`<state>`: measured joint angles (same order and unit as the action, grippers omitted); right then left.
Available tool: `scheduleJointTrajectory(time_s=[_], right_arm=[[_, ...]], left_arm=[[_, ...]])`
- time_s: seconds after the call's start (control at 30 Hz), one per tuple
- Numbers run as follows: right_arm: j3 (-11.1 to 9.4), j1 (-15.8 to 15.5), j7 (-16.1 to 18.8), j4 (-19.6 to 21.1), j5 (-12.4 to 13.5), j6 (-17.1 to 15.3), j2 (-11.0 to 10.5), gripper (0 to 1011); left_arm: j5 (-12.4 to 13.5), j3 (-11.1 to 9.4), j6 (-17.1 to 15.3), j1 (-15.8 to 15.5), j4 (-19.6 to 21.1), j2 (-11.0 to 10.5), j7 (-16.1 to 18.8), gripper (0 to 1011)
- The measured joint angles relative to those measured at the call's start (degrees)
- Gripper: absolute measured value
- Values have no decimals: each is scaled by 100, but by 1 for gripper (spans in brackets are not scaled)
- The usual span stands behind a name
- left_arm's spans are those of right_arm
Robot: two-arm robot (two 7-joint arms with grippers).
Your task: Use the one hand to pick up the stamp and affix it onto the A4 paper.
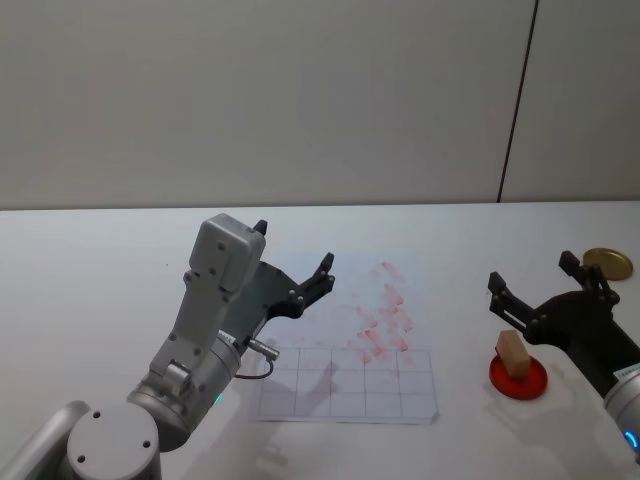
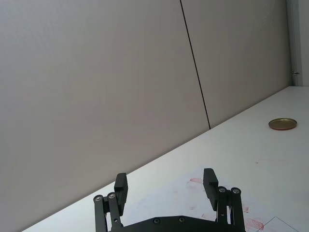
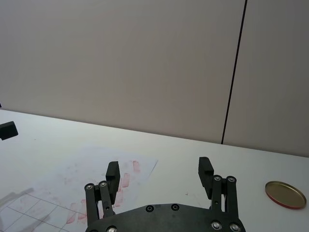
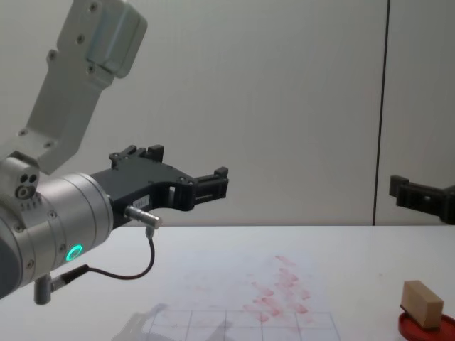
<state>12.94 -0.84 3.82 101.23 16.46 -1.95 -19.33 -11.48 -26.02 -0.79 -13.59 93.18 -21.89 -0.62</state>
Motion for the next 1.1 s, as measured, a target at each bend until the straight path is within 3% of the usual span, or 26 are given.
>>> scheduleJointTrajectory(time_s=[0.93,1.1], right_arm=[[0,2,0,0,-2,-2,2,1001],[41,142,-79,8,-89,-237,132,1001]], left_arm=[[0,0,0,0,0,0,0,993],[0,0,0,0,0,0,0,993]])
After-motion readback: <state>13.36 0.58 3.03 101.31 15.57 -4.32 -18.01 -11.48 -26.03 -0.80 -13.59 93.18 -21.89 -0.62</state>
